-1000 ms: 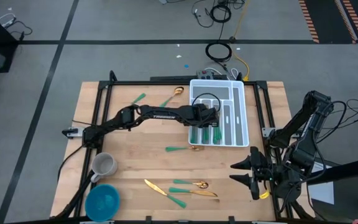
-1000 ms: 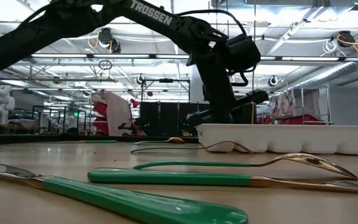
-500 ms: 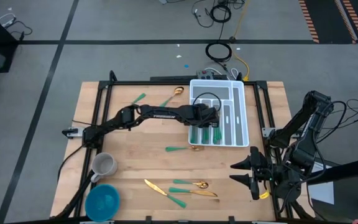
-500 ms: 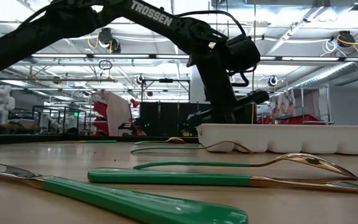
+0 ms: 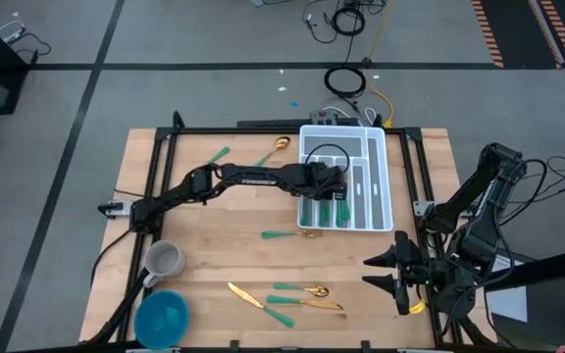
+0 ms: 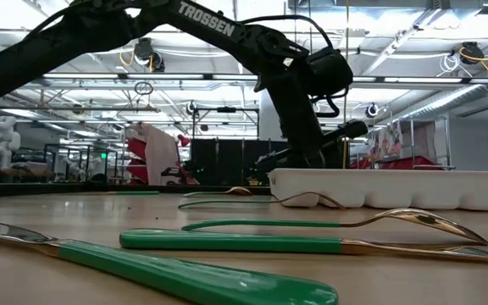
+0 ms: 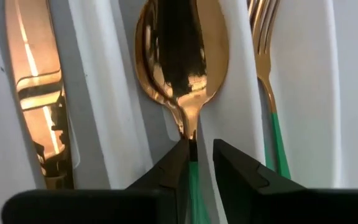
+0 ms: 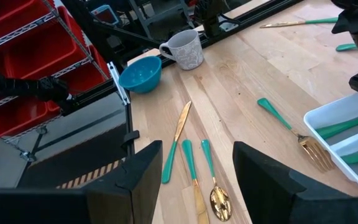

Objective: Sort silverware
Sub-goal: Put the middle green spoon into the white cutlery tray, then put the top green table knife into the white cutlery tray

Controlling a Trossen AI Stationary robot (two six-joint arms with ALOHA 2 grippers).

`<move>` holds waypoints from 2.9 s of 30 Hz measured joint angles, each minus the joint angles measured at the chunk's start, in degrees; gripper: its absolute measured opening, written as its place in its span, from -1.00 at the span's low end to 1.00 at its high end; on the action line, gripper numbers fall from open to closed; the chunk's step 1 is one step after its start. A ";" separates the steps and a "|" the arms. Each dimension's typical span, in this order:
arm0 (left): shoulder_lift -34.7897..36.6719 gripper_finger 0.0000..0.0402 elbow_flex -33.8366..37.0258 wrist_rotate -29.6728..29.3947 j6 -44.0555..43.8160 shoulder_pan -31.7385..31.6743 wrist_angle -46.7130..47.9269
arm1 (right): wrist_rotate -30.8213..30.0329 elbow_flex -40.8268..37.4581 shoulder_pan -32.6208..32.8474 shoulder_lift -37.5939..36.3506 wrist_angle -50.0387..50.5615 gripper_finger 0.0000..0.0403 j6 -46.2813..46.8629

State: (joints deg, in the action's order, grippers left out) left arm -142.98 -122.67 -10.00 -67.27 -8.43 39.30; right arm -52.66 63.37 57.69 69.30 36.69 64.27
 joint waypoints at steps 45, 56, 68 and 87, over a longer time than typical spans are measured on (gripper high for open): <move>18.37 -0.59 -11.80 5.29 65.87 14.12 34.08 | -0.11 0.00 0.00 -0.02 -0.79 -0.06 -1.42; 19.89 -0.59 -8.86 -15.26 62.80 15.34 49.84 | -0.29 0.00 0.00 -0.02 -1.20 -0.06 -0.48; 33.88 -0.59 -1.19 -8.04 57.55 -19.55 29.28 | -0.31 0.00 0.00 -0.02 -1.61 -0.06 -1.95; 32.11 -0.59 21.83 2.56 70.77 -48.08 34.26 | -10.52 0.01 -1.96 -0.02 1.09 -0.06 3.61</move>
State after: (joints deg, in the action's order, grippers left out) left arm -110.87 -100.84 -7.44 3.50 -56.51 73.56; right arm -63.19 63.38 55.73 69.28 37.78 67.87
